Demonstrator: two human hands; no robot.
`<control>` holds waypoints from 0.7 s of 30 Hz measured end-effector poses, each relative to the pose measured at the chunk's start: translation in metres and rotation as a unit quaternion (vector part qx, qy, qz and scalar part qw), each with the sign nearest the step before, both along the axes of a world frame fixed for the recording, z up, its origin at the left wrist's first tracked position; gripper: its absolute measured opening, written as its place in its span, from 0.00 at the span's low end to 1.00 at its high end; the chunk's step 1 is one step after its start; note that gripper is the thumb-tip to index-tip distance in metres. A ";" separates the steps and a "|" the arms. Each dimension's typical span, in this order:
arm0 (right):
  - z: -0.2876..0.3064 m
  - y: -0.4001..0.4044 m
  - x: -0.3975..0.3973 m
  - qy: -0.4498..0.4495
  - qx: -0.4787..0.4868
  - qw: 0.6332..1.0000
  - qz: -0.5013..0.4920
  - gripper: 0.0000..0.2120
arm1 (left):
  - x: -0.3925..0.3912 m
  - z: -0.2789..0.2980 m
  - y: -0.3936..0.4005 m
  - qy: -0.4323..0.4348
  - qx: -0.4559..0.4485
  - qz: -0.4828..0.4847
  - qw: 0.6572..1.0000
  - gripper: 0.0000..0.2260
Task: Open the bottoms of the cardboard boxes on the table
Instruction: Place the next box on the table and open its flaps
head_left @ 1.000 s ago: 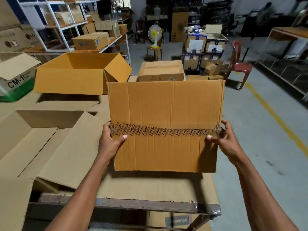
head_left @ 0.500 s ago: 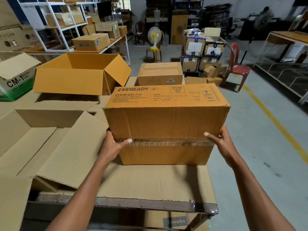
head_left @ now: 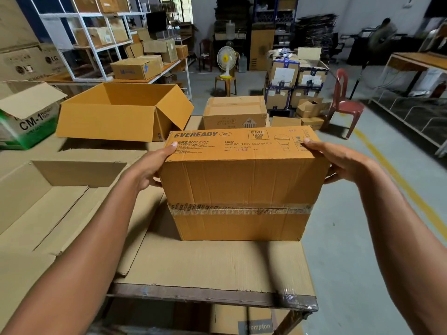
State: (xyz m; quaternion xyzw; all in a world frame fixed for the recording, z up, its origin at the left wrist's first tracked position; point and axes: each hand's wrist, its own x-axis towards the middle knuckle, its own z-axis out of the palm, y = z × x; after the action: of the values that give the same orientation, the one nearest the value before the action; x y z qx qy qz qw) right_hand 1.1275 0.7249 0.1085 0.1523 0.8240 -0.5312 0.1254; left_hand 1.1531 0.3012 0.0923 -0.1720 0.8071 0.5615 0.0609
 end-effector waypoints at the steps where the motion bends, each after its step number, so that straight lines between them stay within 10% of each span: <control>1: -0.002 -0.002 0.001 0.002 0.006 1.000 0.000 0.34 | -0.001 -0.001 0.001 0.003 0.006 0.004 1.000 0.21; 12: -0.020 0.017 0.032 0.165 -0.052 0.985 0.022 0.32 | 0.026 -0.013 0.008 0.151 0.007 -0.050 0.987 0.13; 21: -0.132 0.016 0.084 0.174 -0.099 0.980 -0.005 0.27 | 0.068 -0.146 0.009 0.100 -0.073 -0.037 0.992 0.22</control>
State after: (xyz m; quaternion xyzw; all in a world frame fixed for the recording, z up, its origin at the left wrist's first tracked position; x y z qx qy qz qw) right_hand 1.2119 0.7410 -0.0234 0.0484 0.7756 -0.6293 -0.0076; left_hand 1.2211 0.3103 -0.0540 -0.0891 0.8538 0.5127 -0.0124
